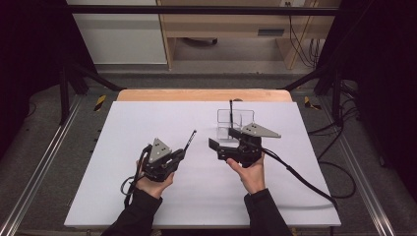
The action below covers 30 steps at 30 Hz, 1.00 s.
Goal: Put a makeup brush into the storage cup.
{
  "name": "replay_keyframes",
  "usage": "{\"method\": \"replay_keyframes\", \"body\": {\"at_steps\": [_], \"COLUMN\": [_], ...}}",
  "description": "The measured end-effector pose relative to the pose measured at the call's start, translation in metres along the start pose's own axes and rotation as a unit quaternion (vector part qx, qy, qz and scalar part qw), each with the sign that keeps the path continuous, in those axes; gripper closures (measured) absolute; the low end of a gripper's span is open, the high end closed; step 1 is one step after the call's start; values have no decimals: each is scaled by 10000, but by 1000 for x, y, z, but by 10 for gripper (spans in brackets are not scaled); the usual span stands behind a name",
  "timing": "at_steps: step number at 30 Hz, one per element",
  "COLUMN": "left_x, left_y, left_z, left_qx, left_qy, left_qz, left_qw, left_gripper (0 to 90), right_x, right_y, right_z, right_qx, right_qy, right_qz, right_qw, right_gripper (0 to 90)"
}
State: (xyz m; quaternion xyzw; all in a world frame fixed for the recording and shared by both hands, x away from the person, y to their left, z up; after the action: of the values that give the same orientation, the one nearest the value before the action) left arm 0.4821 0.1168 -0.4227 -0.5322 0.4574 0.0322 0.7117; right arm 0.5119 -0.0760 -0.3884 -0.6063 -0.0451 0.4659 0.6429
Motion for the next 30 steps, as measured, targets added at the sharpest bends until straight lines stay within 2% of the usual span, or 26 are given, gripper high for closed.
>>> {"method": "replay_keyframes", "body": {"at_steps": [7, 16, 21, 30], "left_x": [1, 4, 6, 13], "left_y": [-6, -10, -11, -13], "left_z": [-8, -17, -20, -29], "left_qx": [-53, -111, -147, -220], "left_qy": [38, 22, -5, 79], "left_qz": [-119, -205, -226, -307], "left_qw": [9999, 9997, 9996, 9993], "left_gripper": [836, 836, 836, 836], "right_x": [4, 5, 9, 15], "right_y": [0, 0, 3, 6], "right_z": [2, 6, 7, 11], "right_qx": [76, 42, 117, 264], "right_qy": [-61, -182, -183, -309], "right_qz": [-13, 17, 80, 85], "right_qw": [10000, 9998, 9997, 9991], "right_gripper": [160, 193, 221, 263]}}
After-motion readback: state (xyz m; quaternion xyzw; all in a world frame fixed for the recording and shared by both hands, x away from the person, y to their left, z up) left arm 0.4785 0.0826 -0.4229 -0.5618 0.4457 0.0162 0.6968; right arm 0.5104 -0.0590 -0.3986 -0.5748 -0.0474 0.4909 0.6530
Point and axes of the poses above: each handheld gripper's, and its own axes: x roughly forward along the jaws, y roughly out of its underside, z roughly to its left, the point moved 6 cm from there along x, roughly forward along the jaws, and after that the axes turned 15 degrees about z, right-handed, at the moved point
